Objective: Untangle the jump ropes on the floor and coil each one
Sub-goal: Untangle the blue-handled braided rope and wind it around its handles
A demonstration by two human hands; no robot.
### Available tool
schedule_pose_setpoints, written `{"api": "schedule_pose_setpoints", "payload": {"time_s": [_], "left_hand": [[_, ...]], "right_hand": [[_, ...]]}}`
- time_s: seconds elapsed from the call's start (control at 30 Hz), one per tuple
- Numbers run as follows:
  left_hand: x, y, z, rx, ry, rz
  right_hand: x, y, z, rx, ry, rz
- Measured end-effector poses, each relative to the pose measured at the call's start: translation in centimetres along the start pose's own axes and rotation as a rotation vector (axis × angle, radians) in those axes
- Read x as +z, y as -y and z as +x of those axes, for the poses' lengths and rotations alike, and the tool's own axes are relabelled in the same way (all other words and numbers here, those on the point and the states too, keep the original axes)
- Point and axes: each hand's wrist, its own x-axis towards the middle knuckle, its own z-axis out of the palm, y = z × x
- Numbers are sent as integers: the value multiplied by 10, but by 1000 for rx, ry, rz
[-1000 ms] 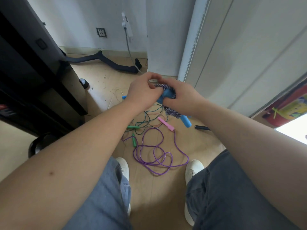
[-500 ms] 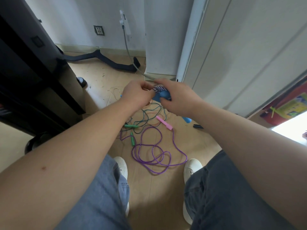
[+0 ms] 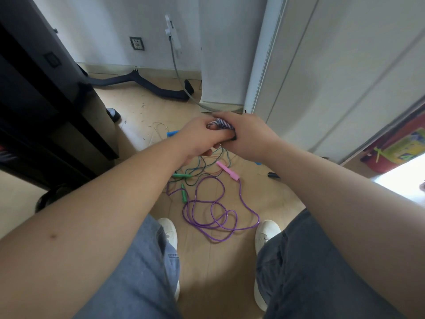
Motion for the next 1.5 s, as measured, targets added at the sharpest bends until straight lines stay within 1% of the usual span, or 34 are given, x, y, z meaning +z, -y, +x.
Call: {"api": "schedule_pose_setpoints", "payload": {"time_s": [0.13,0.23,0.37,0.5,0.57,0.67,0.77,0.83,0.9,1.0,1.1,1.2,1.37,1.5], "left_hand": [[6,2,0,81,-85,53],[3,3,0,159,-127,198],[2,3,-6,237,-109,383],[3,4,-7,225,-91,402],[-1,3,-7,199,-86,340],[-6,2,-5,121,-139,154],[-11,2,0,21,-256,-59],[-15,4,2,-7,-303,-64],[-17,5,2,-31,-287,-62],[-17,6,1,-96,-258,-129],[-20,9,5,-139,-193,-258],[-22,10,8,-161,-195,-333],[-16,2,7,-180,-212,-466],[-13,0,4,-136,-198,-501]], "right_hand": [[-3,-7,4,64,31,-45],[3,-16,8,97,68,-165],[4,-27,8,146,100,-144],[4,-29,7,183,116,-169],[6,-28,7,168,93,-167],[3,-23,4,49,99,-141],[7,-12,0,-21,102,11],[10,-5,-2,-47,99,71],[11,-1,-5,-26,109,72],[10,2,-8,-11,80,80],[11,5,-9,-37,41,41],[10,7,-9,-38,8,12],[3,9,-14,-20,-63,39],[-4,12,-19,15,-120,85]]}}
